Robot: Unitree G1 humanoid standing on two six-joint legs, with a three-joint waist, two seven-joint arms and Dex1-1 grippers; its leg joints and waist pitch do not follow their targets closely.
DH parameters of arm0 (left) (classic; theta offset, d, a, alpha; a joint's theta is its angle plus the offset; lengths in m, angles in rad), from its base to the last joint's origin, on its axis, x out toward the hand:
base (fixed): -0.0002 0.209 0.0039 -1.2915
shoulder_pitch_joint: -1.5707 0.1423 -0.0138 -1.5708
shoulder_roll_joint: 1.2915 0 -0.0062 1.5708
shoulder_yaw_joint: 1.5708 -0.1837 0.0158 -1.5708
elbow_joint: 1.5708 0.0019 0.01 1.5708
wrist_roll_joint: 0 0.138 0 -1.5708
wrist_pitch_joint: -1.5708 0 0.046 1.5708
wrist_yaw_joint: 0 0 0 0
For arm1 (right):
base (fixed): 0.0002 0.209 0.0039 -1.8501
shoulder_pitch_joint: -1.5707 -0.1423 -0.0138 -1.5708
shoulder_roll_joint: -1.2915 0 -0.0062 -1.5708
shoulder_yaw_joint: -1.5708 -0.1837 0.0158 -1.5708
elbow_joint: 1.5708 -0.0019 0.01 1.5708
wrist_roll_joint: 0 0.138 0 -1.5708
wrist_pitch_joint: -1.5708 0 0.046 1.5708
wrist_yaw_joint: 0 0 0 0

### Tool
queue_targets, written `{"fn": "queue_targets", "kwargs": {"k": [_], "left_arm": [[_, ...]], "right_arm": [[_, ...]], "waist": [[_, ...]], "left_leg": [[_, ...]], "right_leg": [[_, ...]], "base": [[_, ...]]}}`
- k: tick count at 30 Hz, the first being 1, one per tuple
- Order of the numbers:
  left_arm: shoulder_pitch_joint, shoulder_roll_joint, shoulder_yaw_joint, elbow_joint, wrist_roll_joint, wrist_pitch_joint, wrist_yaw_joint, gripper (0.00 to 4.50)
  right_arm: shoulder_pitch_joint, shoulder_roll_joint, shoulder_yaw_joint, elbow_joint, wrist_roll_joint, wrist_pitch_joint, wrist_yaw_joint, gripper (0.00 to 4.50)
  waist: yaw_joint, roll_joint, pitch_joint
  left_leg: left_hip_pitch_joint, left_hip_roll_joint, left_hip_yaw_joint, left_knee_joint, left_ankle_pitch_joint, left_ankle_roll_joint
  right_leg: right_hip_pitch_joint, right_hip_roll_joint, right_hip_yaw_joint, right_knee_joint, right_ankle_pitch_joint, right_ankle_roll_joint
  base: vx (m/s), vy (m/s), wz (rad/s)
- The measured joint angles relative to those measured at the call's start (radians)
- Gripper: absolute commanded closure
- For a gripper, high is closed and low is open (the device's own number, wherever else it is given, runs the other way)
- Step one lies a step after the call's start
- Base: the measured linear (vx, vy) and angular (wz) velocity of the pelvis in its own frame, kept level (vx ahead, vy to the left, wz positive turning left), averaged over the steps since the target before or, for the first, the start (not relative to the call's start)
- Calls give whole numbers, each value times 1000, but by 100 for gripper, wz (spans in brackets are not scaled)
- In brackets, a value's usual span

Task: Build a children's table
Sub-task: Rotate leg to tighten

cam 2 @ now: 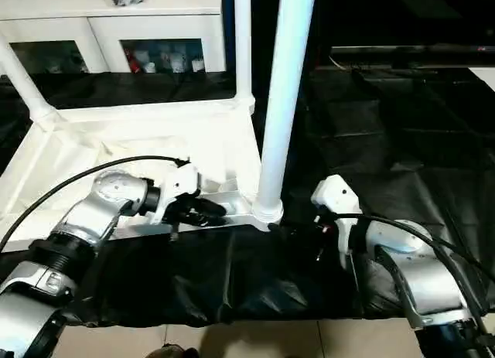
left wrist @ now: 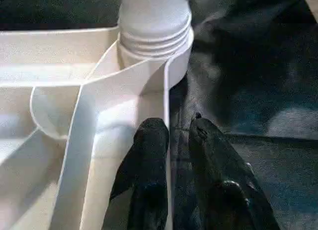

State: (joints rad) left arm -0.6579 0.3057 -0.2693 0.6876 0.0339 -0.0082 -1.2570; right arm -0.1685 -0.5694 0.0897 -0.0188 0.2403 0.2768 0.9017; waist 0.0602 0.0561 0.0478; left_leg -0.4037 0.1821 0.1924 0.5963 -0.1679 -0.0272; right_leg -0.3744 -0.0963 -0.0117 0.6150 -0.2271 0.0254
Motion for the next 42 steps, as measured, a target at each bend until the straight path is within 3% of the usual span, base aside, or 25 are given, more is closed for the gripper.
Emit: {"fn": "queue_targets", "kwargs": {"k": [4,13,23,31,42], "left_arm": [[-1,-2,-2,57,3,-23,12,357],[-34,-5,-1,120,2,-49,27,357],[-50,-3,-3,156,0,-67,-11,443],[-54,3,-12,164,4,-84,-29,443],[-54,7,-11,163,4,-85,-39,450]], "right_arm": [[-22,4,4,1,-1,0,1,0],[-27,11,17,0,-2,0,0,0],[-45,19,20,54,-15,-6,1,0],[-181,85,77,236,-52,-51,16,0],[-271,98,129,386,-91,-116,89,84]], "waist": [[1,-5,1],[3,-6,1],[2,-5,0],[3,-5,0],[4,-6,0]], "left_leg": [[0,1,1,0,0,1],[0,1,2,1,0,1],[0,2,3,1,0,1],[0,6,6,3,0,1],[-1,7,7,5,0,1]], "right_leg": [[0,0,0,0,0,0],[0,0,0,0,0,0],[0,0,0,0,0,0],[0,1,-1,2,0,0],[0,1,-1,3,0,0]], "base": [[0,0,0],[0,0,0],[0,0,0],[0,0,0],[0,0,0]]}}
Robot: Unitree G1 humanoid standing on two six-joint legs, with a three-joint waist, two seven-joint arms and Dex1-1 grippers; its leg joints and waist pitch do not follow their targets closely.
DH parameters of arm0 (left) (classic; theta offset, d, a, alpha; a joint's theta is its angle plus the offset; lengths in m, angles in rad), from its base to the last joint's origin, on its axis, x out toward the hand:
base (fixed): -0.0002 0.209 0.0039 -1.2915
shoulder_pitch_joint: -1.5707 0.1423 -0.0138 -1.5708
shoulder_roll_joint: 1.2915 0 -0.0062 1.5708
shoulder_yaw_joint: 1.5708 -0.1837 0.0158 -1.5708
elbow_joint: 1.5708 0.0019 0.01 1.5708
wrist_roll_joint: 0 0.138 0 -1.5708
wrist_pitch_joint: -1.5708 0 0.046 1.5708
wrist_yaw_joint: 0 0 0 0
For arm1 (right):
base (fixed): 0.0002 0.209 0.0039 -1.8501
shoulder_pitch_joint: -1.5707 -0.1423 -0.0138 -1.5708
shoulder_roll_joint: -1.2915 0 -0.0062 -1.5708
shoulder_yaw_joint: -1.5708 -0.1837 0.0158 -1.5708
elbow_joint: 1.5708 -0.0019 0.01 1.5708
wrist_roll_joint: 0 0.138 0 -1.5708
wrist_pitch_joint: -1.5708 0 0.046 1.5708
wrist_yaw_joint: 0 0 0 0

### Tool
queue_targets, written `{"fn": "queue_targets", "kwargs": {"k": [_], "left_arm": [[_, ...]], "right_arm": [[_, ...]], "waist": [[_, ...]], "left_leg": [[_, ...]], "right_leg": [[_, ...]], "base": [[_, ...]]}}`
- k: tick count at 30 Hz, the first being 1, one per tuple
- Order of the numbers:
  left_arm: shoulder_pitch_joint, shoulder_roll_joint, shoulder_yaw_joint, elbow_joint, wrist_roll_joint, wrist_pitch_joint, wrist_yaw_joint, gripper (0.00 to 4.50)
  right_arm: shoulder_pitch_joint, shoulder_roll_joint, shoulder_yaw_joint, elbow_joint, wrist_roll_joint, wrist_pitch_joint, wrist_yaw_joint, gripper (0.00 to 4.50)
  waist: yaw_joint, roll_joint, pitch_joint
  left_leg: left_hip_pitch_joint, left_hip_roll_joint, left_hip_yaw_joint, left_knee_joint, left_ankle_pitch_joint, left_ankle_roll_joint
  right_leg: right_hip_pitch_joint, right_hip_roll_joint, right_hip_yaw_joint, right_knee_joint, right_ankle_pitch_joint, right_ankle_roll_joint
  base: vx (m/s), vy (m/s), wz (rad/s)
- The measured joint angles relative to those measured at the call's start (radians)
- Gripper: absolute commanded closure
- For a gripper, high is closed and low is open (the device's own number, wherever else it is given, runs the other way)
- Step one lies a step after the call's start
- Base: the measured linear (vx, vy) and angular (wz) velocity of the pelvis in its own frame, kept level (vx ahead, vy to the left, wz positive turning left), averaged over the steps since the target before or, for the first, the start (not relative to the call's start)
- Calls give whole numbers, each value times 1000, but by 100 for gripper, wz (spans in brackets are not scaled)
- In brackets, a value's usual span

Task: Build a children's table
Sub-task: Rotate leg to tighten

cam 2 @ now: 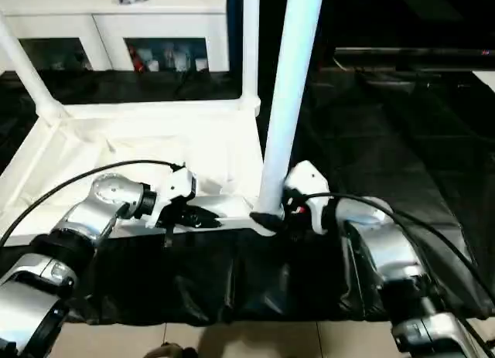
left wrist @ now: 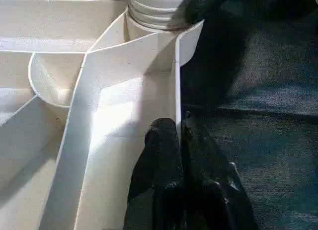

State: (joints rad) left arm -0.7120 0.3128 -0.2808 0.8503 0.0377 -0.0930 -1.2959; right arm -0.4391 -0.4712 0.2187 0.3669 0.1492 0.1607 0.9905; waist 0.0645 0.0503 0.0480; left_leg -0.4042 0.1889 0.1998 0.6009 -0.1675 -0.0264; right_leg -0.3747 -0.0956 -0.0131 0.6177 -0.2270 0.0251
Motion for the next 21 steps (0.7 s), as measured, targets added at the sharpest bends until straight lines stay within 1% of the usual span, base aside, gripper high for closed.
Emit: {"fn": "queue_targets", "kwargs": {"k": [3,4,5,6,7,12,15,18,21], "left_arm": [[0,2,1,1,-2,2,-4,450],[-1,2,1,2,-2,2,-4,450],[-2,2,1,3,-2,2,-4,450],[-4,2,1,8,-3,2,-5,450],[-8,2,1,16,-2,2,-7,450],[-13,3,1,25,-2,2,-8,450],[-14,2,5,27,-4,11,-6,450],[-15,-14,11,25,-3,33,28,450],[-15,-51,12,10,7,66,107,450]], "right_arm": [[-11,5,7,31,-3,-15,22,119],[-11,6,8,37,-4,-16,26,119],[-11,7,10,40,-4,-17,29,141],[-15,7,12,49,-5,-19,33,141],[-26,9,15,66,-6,-22,40,154],[-40,16,16,100,-8,-48,58,174],[-42,20,14,108,-8,-52,58,176],[-20,43,-19,97,-1,-28,16,176],[15,85,-59,67,-2,9,-103,176]], "waist": [[0,-1,0],[0,-1,0],[0,-1,0],[0,-1,0],[0,-1,0],[-2,-1,0],[-3,-1,0],[-2,-1,0],[-2,-2,0]], "left_leg": [[0,0,0,0,0,0],[0,0,0,0,0,0],[0,0,0,0,0,0],[0,0,0,0,0,0],[0,0,0,0,0,0],[0,1,0,0,0,0],[0,1,0,0,0,0],[1,1,0,0,0,0],[1,1,1,1,0,0]], "right_leg": [[0,0,0,0,0,0],[0,0,0,0,0,0],[0,0,0,0,0,0],[0,0,0,0,0,0],[0,0,0,0,0,0],[0,0,0,1,0,0],[0,0,0,2,0,0],[0,0,0,2,0,-1],[0,0,0,3,1,-2]], "base": [[0,0,0],[0,0,0],[0,0,0],[0,0,0],[0,0,0],[0,0,0],[0,0,0],[0,0,0],[0,0,0]]}}
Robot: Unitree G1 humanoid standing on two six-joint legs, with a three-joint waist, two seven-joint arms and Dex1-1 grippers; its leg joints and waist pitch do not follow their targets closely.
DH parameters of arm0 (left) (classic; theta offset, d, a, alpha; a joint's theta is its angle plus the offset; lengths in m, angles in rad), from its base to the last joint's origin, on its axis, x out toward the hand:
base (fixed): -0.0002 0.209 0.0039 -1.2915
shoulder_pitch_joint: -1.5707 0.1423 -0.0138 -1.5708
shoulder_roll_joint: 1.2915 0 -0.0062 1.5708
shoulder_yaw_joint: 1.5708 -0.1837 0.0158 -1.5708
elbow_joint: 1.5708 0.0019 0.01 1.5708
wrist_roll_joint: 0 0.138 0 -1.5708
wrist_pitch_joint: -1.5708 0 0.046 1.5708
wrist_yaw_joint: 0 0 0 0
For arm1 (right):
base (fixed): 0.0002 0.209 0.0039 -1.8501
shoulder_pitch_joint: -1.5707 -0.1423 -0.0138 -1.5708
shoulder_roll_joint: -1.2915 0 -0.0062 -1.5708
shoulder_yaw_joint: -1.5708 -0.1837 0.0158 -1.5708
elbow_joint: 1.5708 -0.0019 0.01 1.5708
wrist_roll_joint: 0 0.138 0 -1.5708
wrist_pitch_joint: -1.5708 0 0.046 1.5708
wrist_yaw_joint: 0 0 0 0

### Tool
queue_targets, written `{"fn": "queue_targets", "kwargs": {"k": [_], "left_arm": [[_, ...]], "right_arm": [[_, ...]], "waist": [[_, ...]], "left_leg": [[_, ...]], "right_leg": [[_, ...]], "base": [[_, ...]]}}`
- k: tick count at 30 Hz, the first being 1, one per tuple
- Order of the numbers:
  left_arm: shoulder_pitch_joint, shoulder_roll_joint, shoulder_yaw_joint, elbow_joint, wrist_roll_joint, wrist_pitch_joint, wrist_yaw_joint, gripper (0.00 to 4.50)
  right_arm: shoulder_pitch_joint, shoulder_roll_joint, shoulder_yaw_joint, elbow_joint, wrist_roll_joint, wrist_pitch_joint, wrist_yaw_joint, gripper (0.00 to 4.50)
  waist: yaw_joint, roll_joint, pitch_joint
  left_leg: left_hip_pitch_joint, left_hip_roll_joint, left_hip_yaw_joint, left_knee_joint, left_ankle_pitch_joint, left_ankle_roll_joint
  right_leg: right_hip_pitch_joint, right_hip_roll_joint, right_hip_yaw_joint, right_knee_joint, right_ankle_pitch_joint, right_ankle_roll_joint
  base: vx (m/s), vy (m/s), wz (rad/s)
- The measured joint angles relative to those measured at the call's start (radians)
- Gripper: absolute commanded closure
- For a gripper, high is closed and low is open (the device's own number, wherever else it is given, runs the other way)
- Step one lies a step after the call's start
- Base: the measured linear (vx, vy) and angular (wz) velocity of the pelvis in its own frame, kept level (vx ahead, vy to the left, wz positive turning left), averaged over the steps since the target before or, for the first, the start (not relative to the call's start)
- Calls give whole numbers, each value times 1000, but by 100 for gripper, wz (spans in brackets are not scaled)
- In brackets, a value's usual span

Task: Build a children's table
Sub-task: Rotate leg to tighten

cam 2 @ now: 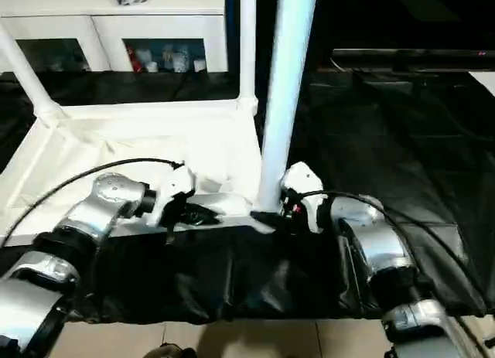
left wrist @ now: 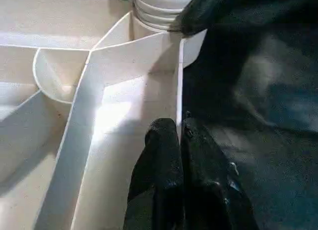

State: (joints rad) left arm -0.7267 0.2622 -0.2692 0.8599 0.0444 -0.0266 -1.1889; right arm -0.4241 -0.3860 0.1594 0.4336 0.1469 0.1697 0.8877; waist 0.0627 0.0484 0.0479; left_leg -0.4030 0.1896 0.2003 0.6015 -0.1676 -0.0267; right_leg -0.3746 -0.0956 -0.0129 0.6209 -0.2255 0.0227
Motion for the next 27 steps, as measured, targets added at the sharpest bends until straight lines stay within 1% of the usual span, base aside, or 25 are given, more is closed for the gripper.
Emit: {"fn": "queue_targets", "kwargs": {"k": [2,4,5,6,7,8,10,11,13,15,16,17,18,19,23,27], "left_arm": [[2,-16,0,-15,6,23,36,450],[11,-48,2,-36,28,50,102,450],[11,-57,3,-40,34,57,125,450],[11,-80,9,-42,47,72,173,450],[11,-92,11,-42,52,79,198,450],[11,-113,15,-43,63,90,242,450],[11,-127,15,-43,73,93,278,450],[11,-127,15,-43,78,89,282,450],[11,-126,15,-41,82,81,284,450],[11,-117,12,-39,83,62,274,450],[12,-108,8,-39,83,45,258,450],[13,-101,6,-41,82,36,241,450],[20,-87,1,-54,80,22,215,450],[25,-76,-1,-61,76,10,195,450],[52,-30,-2,-100,49,-18,99,450],[63,19,-4,-119,17,-24,-26,450]], "right_arm": [[13,24,-21,-14,0,23,-62,176],[38,78,-66,-35,-3,50,-180,176],[38,96,-78,-35,-6,56,-223,176],[37,143,-102,-30,-27,61,-310,176],[35,167,-114,-25,-39,60,-356,176],[26,205,-125,-14,-66,58,-441,176],[7,239,-131,12,-86,48,-515,176],[3,247,-132,17,-89,44,-529,142],[3,249,-132,20,-88,36,-533,108],[5,245,-132,16,-69,35,-507,106],[12,232,-132,5,-61,36,-471,84],[23,217,-131,-7,-54,36,-432,84],[34,191,-123,-25,-52,35,-382,61],[40,167,-109,-38,-52,33,-338,56],[41,85,-53,-40,-55,-25,-179,56],[40,9,-19,-42,-21,-51,16,56]], "waist": [[-2,0,0],[-3,-1,-1],[-4,-1,-1],[-6,-1,-2],[-7,-1,-2],[-10,0,-3],[-16,1,-4],[-20,1,-4],[-24,2,-5],[-26,2,-4],[-26,2,-4],[-26,1,-4],[-25,1,-4],[-24,1,-4],[-22,0,-3],[-6,-2,-2]], "left_leg": [[0,0,0,0,0,0],[1,0,0,0,0,0],[1,-1,0,-1,0,0],[2,-1,0,-1,0,0],[2,-1,0,-1,0,0],[3,-1,0,-1,0,0],[3,-1,0,-2,0,0],[3,-2,0,-3,0,0],[3,-2,0,-5,0,0],[3,-2,0,-6,0,0],[2,-2,0,-7,0,0],[2,-2,0,-8,0,0],[1,-2,0,-9,0,-1],[1,-2,0,-10,0,-1],[-3,0,0,-10,0,0],[-4,1,2,-9,1,1]], "right_leg": [[0,0,0,0,1,-1],[1,0,0,-2,1,-2],[1,0,1,-2,1,-2],[2,0,1,-4,2,-3],[2,0,1,-4,2,-3],[3,0,1,-5,2,-4],[4,0,1,-8,3,-5],[3,0,1,-8,4,-5],[3,0,1,-10,5,-5],[2,0,1,-10,5,-5],[1,0,1,-10,5,-5],[1,0,0,-10,5,-4],[0,0,0,-10,5,-4],[-1,0,0,-10,5,-4],[-6,2,0,-10,4,-3],[-7,2,0,-10,3,-3]], "base": [[0,0,0],[0,0,0],[0,0,0],[0,0,0],[0,0,0],[0,0,0],[0,0,0],[0,0,0],[0,0,0],[0,0,0],[0,0,0],[0,0,0],[0,0,0],[0,0,0],[0,0,0],[0,0,0]]}}
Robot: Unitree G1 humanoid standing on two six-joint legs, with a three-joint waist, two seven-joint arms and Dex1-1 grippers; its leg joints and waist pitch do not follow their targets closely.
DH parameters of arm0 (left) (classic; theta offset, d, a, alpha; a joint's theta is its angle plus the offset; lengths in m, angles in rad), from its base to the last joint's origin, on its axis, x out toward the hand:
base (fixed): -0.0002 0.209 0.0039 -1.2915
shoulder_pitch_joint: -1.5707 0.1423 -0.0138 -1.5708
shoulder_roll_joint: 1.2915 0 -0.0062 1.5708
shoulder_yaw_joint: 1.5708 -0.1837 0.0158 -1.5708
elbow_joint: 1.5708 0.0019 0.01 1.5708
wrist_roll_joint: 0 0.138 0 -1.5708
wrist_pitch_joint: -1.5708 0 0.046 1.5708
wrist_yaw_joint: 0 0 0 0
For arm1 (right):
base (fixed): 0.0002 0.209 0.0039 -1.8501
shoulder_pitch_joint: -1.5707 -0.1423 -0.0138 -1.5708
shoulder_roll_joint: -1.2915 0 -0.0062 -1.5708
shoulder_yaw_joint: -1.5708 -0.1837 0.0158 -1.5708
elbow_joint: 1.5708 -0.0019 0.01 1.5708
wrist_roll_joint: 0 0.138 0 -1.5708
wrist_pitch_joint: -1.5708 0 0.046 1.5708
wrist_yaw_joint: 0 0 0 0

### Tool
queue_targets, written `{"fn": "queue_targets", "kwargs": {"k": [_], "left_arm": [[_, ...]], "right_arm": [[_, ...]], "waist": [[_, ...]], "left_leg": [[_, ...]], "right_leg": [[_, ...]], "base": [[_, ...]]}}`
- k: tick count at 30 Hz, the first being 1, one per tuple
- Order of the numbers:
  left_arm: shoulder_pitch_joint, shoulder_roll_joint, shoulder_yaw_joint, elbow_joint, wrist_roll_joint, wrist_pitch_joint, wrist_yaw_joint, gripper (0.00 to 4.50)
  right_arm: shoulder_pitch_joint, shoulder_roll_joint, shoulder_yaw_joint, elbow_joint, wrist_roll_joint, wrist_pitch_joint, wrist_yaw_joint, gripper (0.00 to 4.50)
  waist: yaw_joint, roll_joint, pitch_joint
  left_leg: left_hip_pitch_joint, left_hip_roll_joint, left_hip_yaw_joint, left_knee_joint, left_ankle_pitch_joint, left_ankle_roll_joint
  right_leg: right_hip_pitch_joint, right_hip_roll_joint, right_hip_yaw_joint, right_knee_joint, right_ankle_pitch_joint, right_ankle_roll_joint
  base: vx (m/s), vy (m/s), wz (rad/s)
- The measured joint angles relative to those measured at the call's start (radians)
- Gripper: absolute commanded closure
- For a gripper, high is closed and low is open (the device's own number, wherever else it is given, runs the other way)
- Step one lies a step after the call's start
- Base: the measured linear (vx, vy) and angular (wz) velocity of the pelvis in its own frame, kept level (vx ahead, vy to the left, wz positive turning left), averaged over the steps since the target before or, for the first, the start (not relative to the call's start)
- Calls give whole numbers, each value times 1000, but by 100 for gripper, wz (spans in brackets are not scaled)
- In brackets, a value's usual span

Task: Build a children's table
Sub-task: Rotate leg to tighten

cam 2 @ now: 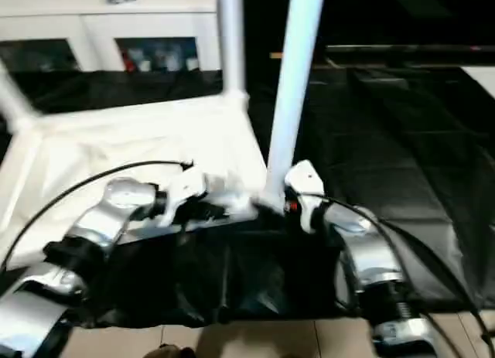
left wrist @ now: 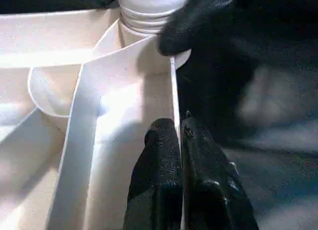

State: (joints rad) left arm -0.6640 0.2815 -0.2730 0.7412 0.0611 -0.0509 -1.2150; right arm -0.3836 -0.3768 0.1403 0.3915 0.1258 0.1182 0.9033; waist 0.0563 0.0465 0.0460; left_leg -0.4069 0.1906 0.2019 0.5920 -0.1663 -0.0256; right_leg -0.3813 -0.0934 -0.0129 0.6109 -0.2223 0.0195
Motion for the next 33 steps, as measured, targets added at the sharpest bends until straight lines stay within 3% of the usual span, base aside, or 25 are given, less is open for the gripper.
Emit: {"fn": "queue_targets", "kwargs": {"k": [5,10,18,22,26,33], "left_arm": [[6,44,0,0,-29,-1,-112,450],[9,76,-6,-1,-47,-1,-189,450],[20,98,-10,-30,-57,15,-234,450],[26,91,-9,-41,-58,26,-217,450],[28,61,4,-43,-34,49,-103,450],[33,-55,33,-94,44,179,202,450]], "right_arm": [[-5,-50,43,-7,21,-10,175,56],[-29,-85,88,-4,23,-17,297,109],[-45,-85,104,5,31,-12,361,169],[-40,-69,101,4,31,-3,352,176],[-8,-23,48,0,20,33,211,178],[-38,206,-90,64,-62,96,-329,179]], "waist": [[6,-3,2],[12,-5,3],[21,-13,4],[21,-16,3],[23,-23,2],[-17,-28,1]], "left_leg": [[0,0,2,2,-1,-1],[0,0,2,2,-1,-1],[0,1,3,3,0,0],[0,1,4,3,0,0],[2,1,4,3,0,-1],[5,1,4,2,1,-4]], "right_leg": [[0,-1,1,1,0,0],[0,-1,0,2,0,0],[0,-1,1,2,0,-1],[0,-1,1,2,0,-1],[1,-1,1,5,0,-1],[-1,-3,1,3,5,-6]], "base": [[0,0,0],[0,0,0],[0,0,0],[0,0,0],[0,0,0],[0,0,0]]}}
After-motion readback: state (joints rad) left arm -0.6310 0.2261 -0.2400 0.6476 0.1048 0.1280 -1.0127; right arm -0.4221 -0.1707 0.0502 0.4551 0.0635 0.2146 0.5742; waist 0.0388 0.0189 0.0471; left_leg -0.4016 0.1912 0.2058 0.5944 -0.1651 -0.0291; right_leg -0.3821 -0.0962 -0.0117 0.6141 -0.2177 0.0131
